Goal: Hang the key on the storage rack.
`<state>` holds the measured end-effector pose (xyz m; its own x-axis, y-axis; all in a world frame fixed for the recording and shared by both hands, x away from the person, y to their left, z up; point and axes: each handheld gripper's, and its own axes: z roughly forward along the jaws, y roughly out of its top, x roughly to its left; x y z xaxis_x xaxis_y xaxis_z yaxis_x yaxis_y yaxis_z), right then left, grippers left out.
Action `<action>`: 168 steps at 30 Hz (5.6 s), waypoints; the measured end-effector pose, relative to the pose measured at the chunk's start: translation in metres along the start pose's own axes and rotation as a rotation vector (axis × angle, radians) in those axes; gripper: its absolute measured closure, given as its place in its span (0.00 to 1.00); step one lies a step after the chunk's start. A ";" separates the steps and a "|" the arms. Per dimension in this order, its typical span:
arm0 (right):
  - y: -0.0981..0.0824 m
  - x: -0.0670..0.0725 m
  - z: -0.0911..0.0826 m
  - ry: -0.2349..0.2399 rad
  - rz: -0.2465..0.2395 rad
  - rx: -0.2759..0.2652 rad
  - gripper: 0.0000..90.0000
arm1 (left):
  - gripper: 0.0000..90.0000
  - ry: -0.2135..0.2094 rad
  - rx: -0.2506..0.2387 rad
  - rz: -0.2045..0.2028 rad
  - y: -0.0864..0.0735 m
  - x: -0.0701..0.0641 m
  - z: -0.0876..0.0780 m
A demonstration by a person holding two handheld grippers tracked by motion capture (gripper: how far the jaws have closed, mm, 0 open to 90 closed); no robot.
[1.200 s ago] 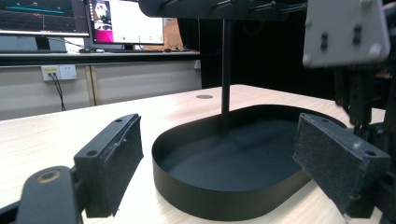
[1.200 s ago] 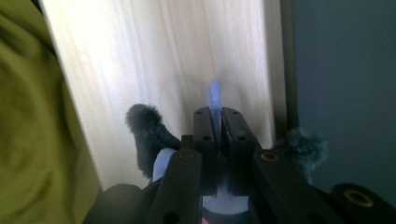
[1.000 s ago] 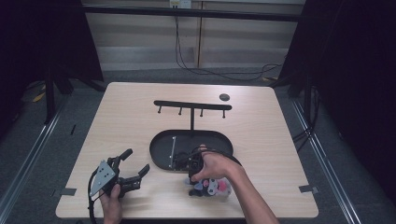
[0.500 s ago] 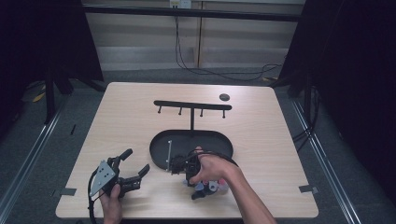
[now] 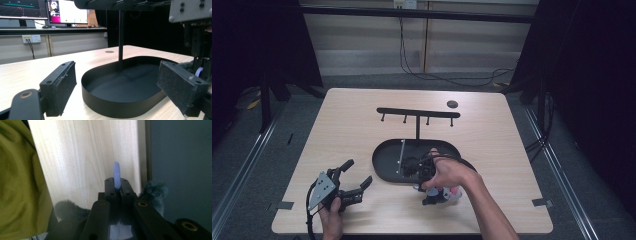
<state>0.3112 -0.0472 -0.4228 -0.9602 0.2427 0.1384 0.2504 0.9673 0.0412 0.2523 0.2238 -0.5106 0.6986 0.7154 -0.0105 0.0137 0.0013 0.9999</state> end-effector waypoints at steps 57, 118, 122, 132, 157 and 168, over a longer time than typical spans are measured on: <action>-0.007 -0.010 -0.118 -0.071 0.002 -0.045 0.98 | 0.17 0.000 0.004 0.005 0.000 0.000 0.000; -0.011 -0.106 -0.141 -0.079 0.165 -0.090 0.97 | 0.17 0.000 0.001 0.004 0.000 0.000 0.000; -0.013 -0.110 -0.139 -0.081 0.177 -0.097 0.97 | 0.17 0.000 0.001 0.004 0.000 0.000 0.000; -0.011 -0.117 -0.135 -0.072 0.183 -0.098 0.97 | 0.17 0.000 0.001 0.004 0.000 0.000 0.000; -0.018 -0.114 -0.130 -0.063 0.190 -0.118 0.95 | 0.17 0.000 0.002 0.005 0.000 0.000 0.000; -0.024 -0.097 -0.130 -0.096 0.158 -0.139 0.80 | 0.17 0.001 -0.003 -0.005 0.000 0.000 0.000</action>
<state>0.4148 -0.1039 -0.3084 -0.9135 0.4024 0.0597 0.4067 0.8988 0.1637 0.2520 0.2234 -0.5107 0.6979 0.7160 -0.0157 0.0151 0.0072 0.9999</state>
